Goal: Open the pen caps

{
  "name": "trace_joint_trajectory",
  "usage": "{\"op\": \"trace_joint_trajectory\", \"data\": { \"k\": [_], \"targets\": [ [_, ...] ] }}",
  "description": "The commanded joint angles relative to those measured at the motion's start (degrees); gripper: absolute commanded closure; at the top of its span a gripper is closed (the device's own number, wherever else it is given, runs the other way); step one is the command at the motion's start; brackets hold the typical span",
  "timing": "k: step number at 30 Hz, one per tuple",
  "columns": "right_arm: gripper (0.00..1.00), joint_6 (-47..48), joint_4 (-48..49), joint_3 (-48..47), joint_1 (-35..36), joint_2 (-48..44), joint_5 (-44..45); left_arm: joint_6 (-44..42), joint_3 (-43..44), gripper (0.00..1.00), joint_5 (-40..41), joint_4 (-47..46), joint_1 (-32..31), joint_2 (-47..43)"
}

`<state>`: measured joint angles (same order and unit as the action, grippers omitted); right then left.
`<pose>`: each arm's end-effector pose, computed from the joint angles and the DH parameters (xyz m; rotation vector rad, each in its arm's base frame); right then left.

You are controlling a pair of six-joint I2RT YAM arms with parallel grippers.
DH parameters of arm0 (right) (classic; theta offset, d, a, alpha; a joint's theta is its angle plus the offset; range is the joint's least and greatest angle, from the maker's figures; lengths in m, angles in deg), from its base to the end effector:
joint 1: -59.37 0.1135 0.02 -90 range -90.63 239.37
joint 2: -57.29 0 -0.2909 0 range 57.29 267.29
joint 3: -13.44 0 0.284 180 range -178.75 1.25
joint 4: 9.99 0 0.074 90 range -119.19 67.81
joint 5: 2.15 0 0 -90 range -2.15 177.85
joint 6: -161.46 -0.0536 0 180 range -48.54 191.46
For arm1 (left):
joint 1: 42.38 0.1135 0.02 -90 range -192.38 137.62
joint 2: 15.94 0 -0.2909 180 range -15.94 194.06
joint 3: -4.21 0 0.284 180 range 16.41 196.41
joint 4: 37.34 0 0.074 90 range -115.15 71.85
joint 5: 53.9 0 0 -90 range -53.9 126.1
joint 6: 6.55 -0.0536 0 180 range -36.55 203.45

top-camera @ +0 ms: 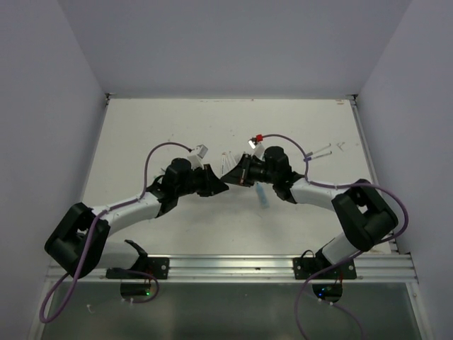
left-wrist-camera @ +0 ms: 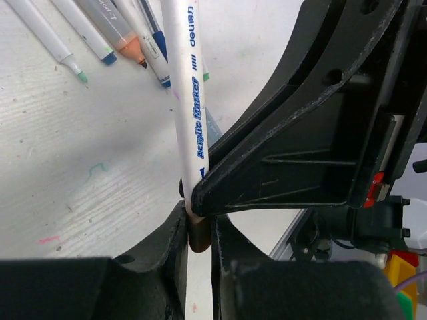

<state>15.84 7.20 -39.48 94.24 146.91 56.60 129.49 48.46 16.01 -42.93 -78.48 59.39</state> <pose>0.2784 0.2279 0.1947 -0.0309 2.1996 1.5078 0.2330 -0.1927 0.1948 0.0547 2.2243 -1.2121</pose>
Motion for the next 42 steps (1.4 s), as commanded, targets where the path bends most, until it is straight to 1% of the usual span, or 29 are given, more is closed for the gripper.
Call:
{"op": "trace_joint_trajectory", "data": {
  "k": [1, 3, 4, 6, 8, 10, 11, 12, 13, 14, 15, 17, 18, 19, 20, 21, 22, 23, 24, 25, 26, 27, 29, 30, 33, 37, 40, 42],
  "targets": [
    [1.0, -0.9, 4.5, 0.4, 0.4, -0.3, -1.5, -1.0, 2.7, 0.88, 0.8, -1.3, -0.5, 0.2],
    [0.98, -0.2, 3.9, 0.2, 0.3, -0.5, -1.2, -1.2, 3.3, 1.0, 1.0, -0.1, -0.6, 0.3],
    [0.88, 1.3, 2.2, -0.5, 0.4, -0.6, -0.9, -1.3, 3.4, 1.0, 1.1, 0.5, -0.5, 0.4],
    [0.76, 2.7, -0.2, -1.6, 0.3, 0.1, -0.9, -1.7, 3.3, 1.0, 0.8, 0.6, -0.6, 0.4],
    [0.69, 3.5, -0.6, -3.1, 0.3, 0.8, -0.9, -2.0, 3.3, 1.0, 0.7, 1.3, -0.5, 0.5],
    [0.69, 4.2, -1.2, -4.7, 0.3, 1.9, -0.8, -2.1, 3.2, 1.0, 0.4, 1.5, -0.6, 0.5],
    [0.7, 4.4, -1.4, -5.1, 0.3, 2.3, -0.9, -2.3, 3.2, 1.0, 0.4, 1.7, -0.5, 0.4],
    [0.74, 4.5, -2.0, -5.7, 0.3, 2.7, -0.9, -2.3, 3.2, 1.0, 0.2, 2.0, -0.5, 0.5],
    [0.81, 4.9, -2.5, -6.5, 0.4, 3.4, -0.7, -2.4, 3.1, 1.0, 0.1, 2.2, -0.5, 0.4],
    [0.98, 5.1, -2.8, -6.8, 0.3, 3.7, -0.2, -2.4, 3.1, 1.0, 0.1, 2.5, -0.5, 0.3],
    [1.0, 5.3, -4.2, -7.1, 0.4, 3.9, 0.6, -2.5, 3.1, 1.0, 0.5, 2.7, -0.5, 0.2],
    [1.0, 7.4, -7.1, -8.7, 0.3, 4.5, 3.7, -3.0, 3.4, 1.0, 1.4, 4.2, -0.5, 0.1],
    [1.0, 8.3, -13.2, -10.2, 0.3, 4.2, 7.1, -3.4, 4.0, 1.0, 4.1, 5.5, -0.6, 0.2],
    [1.0, 11.3, -17.7, -11.5, 1.2, 3.6, 11.5, -5.2, 5.1, 1.0, 7.1, 11.3, -0.9, 0.5],
    [1.0, 12.9, -22.2, -13.0, 1.8, 2.7, 21.0, -6.0, 8.5, 1.0, 17.5, 15.6, -1.7, 0.6],
    [1.0, 14.4, -29.0, -14.5, 2.5, 2.4, 24.5, -6.2, 10.1, 1.0, 24.0, 20.5, -4.4, 0.9],
    [1.0, 15.7, -32.4, -17.7, 3.6, 2.3, 27.5, -5.5, 11.4, 1.0, 29.7, 27.4, -6.2, 1.2],
    [1.0, 16.0, -34.5, -18.9, 3.9, 2.5, 31.0, -4.8, 13.0, 1.0, 34.6, 29.6, -7.9, 1.2],
    [1.0, 16.0, -37.7, -21.5, 4.4, 2.7, 32.9, -3.9, 13.2, 1.0, 42.6, 31.3, -10.9, 1.1],
    [1.0, 16.0, -39.1, -22.8, 4.8, 2.7, 34.6, -2.5, 13.3, 1.0, 46.1, 32.9, -12.5, 1.1],
    [1.0, 16.1, -40.4, -24.1, 5.0, 3.5, 36.0, -1.9, 13.6, 1.0, 51.7, 33.5, -14.0, 1.2],
    [1.0, 16.2, -42.5, -27.1, 5.3, 4.1, 36.0, -1.2, 14.0, 1.0, 53.7, 34.2, -16.8, 1.6],
    [1.0, 16.0, -43.2, -29.4, 5.3, 5.6, 34.2, -0.3, 14.3, 1.0, 56.0, 35.1, -18.9, 2.4],
    [1.0, 16.1, -44.8, -31.7, 5.2, 6.7, 33.5, -0.3, 13.9, 1.0, 55.9, 35.1, -19.9, 2.4],
    [1.0, 17.8, -49.1, -34.5, 3.3, 8.3, 32.3, 0.0, 13.3, 1.0, 55.7, 35.7, -20.0, 1.3],
    [1.0, 23.4, -53.2, -33.1, -1.6, 8.9, 31.4, 1.3, 12.2, 1.0, 57.3, 41.0, -20.0, 1.1],
    [1.0, 27.2, -55.7, -30.7, -7.0, 9.3, 28.7, 3.3, 10.1, 1.0, 57.1, 42.6, -20.0, 1.0],
    [1.0, 30.0, -56.7, -28.8, -10.2, 8.7, 30.0, 4.1, 8.9, 1.0, 56.2, 42.7, -19.9, 0.9]
  ]
}}
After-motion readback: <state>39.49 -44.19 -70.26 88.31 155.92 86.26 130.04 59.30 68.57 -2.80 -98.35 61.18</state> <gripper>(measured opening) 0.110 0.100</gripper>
